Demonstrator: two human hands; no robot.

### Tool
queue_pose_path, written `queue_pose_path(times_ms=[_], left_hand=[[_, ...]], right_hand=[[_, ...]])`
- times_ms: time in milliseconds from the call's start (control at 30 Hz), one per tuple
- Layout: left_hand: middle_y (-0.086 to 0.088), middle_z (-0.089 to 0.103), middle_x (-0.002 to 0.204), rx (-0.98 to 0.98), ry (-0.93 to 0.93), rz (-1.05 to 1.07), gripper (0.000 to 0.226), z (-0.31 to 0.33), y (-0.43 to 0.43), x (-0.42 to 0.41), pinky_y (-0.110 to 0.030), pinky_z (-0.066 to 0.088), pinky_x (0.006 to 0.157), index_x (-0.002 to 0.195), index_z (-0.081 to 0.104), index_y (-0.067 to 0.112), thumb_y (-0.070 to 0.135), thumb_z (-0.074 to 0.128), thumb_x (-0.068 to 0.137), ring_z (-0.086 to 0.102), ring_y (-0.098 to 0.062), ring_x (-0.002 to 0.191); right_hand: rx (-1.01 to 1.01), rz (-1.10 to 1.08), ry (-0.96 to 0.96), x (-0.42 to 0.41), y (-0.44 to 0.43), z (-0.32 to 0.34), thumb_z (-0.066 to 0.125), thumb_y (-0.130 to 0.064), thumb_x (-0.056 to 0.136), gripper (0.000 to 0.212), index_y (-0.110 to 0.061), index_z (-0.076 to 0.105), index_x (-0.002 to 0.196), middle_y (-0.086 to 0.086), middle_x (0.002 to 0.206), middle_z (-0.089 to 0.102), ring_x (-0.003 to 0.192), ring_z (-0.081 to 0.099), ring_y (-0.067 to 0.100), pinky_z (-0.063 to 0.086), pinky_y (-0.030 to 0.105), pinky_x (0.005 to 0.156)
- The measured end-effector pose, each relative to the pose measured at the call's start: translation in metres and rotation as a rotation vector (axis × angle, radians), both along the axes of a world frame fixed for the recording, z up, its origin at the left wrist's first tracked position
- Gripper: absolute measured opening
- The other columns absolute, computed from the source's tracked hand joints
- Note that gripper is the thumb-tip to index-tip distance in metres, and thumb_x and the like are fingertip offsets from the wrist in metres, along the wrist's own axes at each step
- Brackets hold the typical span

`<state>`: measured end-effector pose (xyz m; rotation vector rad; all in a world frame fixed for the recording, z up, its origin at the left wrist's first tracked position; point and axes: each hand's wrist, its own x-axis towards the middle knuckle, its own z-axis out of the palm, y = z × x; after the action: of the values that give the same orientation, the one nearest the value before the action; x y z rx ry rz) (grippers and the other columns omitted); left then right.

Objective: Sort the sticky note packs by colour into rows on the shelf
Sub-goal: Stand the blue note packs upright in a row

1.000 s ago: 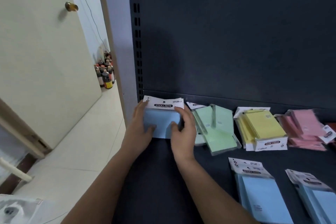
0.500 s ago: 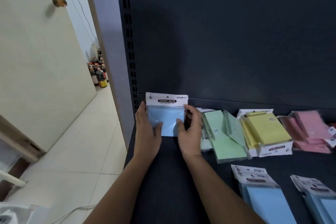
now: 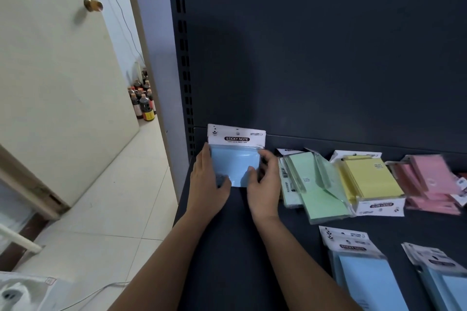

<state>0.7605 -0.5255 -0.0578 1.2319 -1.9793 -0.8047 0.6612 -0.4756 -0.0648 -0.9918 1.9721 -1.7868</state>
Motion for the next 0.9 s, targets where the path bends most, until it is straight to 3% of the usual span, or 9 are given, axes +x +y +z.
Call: queue_pose_path(times_ms=[200, 333, 533, 700, 767, 900], left_hand=[[-0.008, 0.026, 0.149, -0.054, 0.001, -0.011, 0.076, -0.001, 0.002, -0.003, -0.032, 0.027, 0.109, 0.148, 0.011, 0.009, 0.008, 0.057, 0.087, 0.029, -0.024, 0.136], [-0.004, 0.026, 0.150, -0.029, 0.069, 0.027, 0.073, 0.001, 0.002, -0.002, -0.023, 0.027, 0.102, 0.147, 0.011, 0.014, 0.003, 0.053, 0.090, 0.030, -0.021, 0.136], [-0.004, 0.025, 0.151, 0.025, 0.061, 0.067, 0.068, 0.006, 0.006, -0.002, -0.029, 0.034, 0.102, 0.147, 0.011, 0.012, 0.009, 0.051, 0.092, 0.035, -0.023, 0.133], [-0.007, 0.030, 0.146, 0.022, 0.075, 0.107, 0.064, 0.005, 0.010, 0.004, -0.035, 0.037, 0.102, 0.145, 0.017, 0.009, 0.015, 0.052, 0.092, 0.037, -0.024, 0.131], [-0.009, 0.031, 0.145, 0.021, 0.101, 0.127, 0.063, 0.005, 0.015, 0.008, -0.035, 0.035, 0.103, 0.144, 0.020, 0.008, 0.015, 0.053, 0.091, 0.036, -0.024, 0.132], [-0.010, 0.031, 0.146, 0.036, 0.104, 0.134, 0.067, 0.007, 0.038, 0.008, -0.032, 0.027, 0.109, 0.144, 0.021, 0.007, 0.010, 0.058, 0.087, 0.030, -0.023, 0.135]], right_hand=[[-0.020, 0.001, -0.005, 0.002, 0.001, 0.007, 0.048, 0.005, 0.087, 0.048, -0.018, 0.040, 0.129, -0.005, 0.124, 0.052, 0.118, 0.051, 0.011, 0.043, 0.030, 0.101], [0.004, 0.022, -0.006, 0.005, -0.001, 0.011, 0.048, 0.007, 0.087, 0.058, -0.015, 0.033, 0.138, 0.000, 0.138, 0.045, 0.129, 0.043, 0.012, 0.036, 0.030, 0.109], [0.121, -0.009, 0.077, 0.008, 0.002, 0.014, 0.057, -0.001, 0.086, 0.057, -0.012, 0.033, 0.137, 0.001, 0.134, 0.047, 0.124, 0.045, 0.015, 0.038, 0.033, 0.107], [0.211, 0.011, 0.094, 0.014, 0.017, 0.014, 0.061, -0.005, 0.086, 0.065, -0.009, 0.027, 0.141, 0.004, 0.142, 0.036, 0.130, 0.035, 0.013, 0.019, 0.003, 0.097], [0.245, 0.025, 0.106, 0.016, 0.023, 0.015, 0.060, -0.005, 0.087, 0.068, -0.008, 0.022, 0.144, 0.005, 0.146, 0.029, 0.134, 0.029, 0.013, 0.012, 0.001, 0.097], [0.280, 0.074, 0.036, 0.026, 0.042, 0.024, 0.061, -0.010, 0.088, 0.071, -0.007, 0.019, 0.145, 0.006, 0.149, 0.026, 0.137, 0.025, 0.013, 0.012, 0.003, 0.099]])
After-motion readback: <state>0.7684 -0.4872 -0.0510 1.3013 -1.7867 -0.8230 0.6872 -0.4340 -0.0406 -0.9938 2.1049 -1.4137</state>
